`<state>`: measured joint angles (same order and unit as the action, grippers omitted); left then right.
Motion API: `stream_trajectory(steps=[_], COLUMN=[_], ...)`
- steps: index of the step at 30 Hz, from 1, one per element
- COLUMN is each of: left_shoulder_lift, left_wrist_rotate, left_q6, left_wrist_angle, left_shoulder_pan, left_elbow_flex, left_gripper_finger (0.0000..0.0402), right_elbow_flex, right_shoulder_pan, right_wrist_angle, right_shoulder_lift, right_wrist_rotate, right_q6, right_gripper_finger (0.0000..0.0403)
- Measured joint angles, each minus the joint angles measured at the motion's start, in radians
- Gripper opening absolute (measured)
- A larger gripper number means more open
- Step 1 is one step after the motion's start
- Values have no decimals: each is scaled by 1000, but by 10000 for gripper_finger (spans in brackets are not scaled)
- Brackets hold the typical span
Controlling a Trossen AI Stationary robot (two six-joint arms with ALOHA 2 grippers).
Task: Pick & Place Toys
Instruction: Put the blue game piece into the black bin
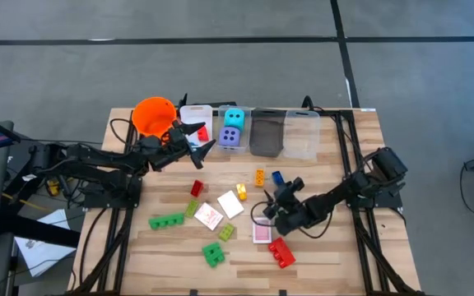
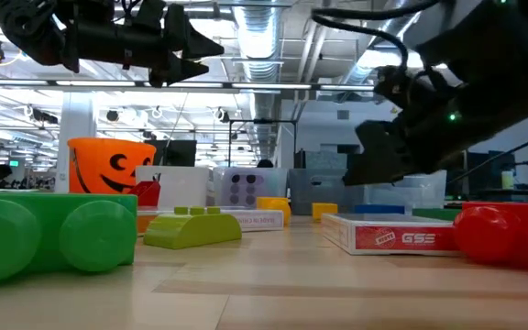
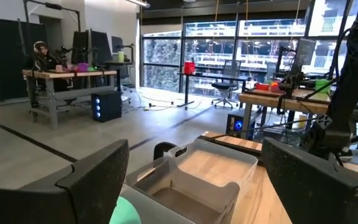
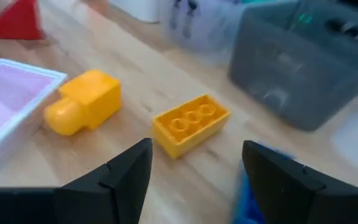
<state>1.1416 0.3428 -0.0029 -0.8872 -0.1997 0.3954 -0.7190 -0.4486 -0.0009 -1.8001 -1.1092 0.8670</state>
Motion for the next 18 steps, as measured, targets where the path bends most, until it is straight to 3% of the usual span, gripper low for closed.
stream_trajectory(steps=[6,13,18], left_shoulder_lift=[0,0,0], left_wrist_rotate=[0,0,0], left_q6=[-2,-2,-2], left_wrist_angle=[21,20,20], left_shoulder_pan=[0,0,0], left_elbow_flex=[0,0,0], left_gripper_finger=[358,358,358], right_elbow_flex=[-10,-9,-9], right_shoulder_pan=[-25,15,11], right_wrist_angle=[-101,-435,-458], right_shoulder_lift=[4,4,4], right_wrist_rotate=[-68,22,45], right_q6=[83,476,537], right_gripper_finger=[244,244,244])
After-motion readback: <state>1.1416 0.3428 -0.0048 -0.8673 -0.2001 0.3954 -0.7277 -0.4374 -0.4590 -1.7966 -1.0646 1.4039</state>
